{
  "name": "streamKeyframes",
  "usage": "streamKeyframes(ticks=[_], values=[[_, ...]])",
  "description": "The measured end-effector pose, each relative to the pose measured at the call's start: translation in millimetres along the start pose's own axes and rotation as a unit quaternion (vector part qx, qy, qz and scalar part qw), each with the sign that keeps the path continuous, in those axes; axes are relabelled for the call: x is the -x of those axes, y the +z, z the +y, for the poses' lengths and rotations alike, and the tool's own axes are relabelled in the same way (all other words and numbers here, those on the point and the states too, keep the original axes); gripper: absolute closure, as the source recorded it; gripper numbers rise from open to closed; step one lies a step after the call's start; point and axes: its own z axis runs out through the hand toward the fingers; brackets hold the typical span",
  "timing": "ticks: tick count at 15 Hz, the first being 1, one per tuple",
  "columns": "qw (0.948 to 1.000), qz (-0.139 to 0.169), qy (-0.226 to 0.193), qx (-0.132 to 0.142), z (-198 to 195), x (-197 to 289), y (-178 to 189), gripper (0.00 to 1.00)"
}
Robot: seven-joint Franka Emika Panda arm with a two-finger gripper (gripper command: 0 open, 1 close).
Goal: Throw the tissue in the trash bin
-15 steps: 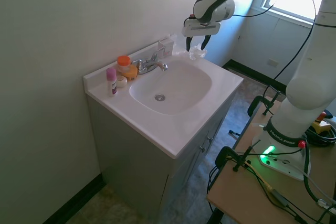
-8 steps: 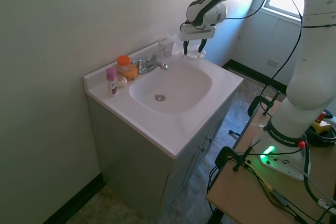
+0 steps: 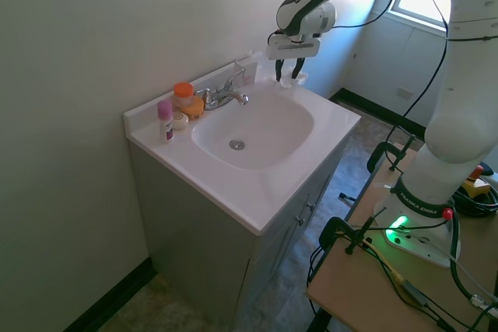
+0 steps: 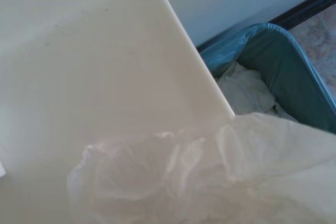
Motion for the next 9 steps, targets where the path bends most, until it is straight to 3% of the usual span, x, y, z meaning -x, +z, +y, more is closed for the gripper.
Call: streamKeyframes(ticks=[9], values=[[0.9999,-0.015,0.003,-0.003,-5.1,2.0,-4.5,1.00]])
